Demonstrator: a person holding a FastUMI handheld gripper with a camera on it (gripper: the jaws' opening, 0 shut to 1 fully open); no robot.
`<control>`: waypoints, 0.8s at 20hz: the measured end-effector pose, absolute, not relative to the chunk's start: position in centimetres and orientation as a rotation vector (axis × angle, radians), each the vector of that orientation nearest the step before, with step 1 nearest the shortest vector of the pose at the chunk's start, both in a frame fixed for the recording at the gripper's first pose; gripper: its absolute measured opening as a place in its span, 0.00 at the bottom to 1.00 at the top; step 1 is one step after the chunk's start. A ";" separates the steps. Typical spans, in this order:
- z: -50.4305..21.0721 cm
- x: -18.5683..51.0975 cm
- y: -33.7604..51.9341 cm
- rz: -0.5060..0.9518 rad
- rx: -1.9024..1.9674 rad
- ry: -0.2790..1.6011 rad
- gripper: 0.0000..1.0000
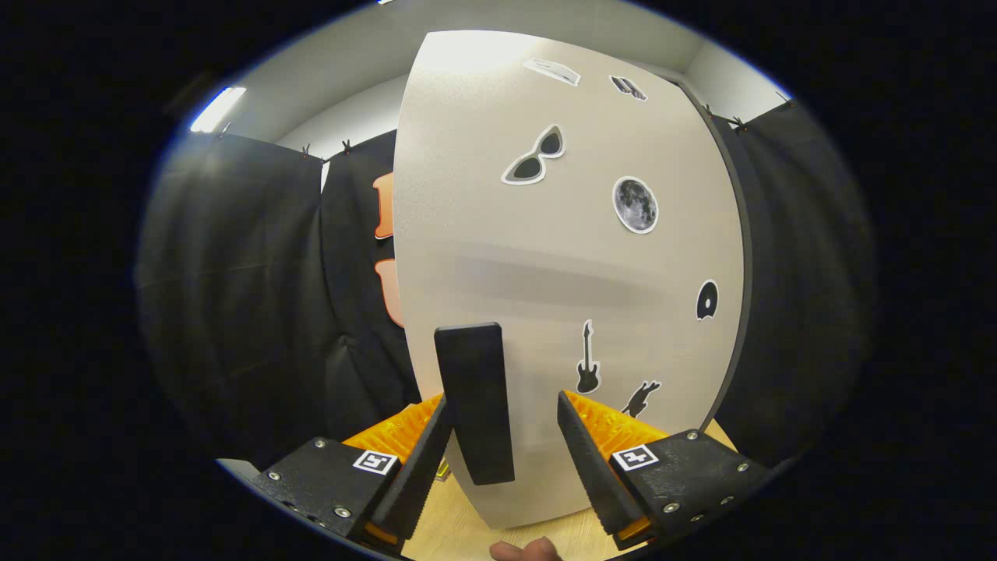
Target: Open the shoe cabinet door, grab the shoes and put them into the shoe cabinet, then close the shoe cabinet door.
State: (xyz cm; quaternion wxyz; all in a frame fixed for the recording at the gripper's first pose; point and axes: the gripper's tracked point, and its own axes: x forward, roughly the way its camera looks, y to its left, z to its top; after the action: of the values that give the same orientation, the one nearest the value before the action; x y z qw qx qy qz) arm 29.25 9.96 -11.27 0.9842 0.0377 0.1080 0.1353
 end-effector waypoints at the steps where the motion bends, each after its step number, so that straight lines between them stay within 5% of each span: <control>1: -11.4 29.7 10.1 0.269 0.070 0.215 0.85; 16: -11.9 33.3 10.9 0.198 0.053 0.188 0.85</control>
State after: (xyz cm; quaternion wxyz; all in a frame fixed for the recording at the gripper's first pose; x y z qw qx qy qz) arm 33.31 10.95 -11.91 0.9904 0.0264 0.0938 0.0985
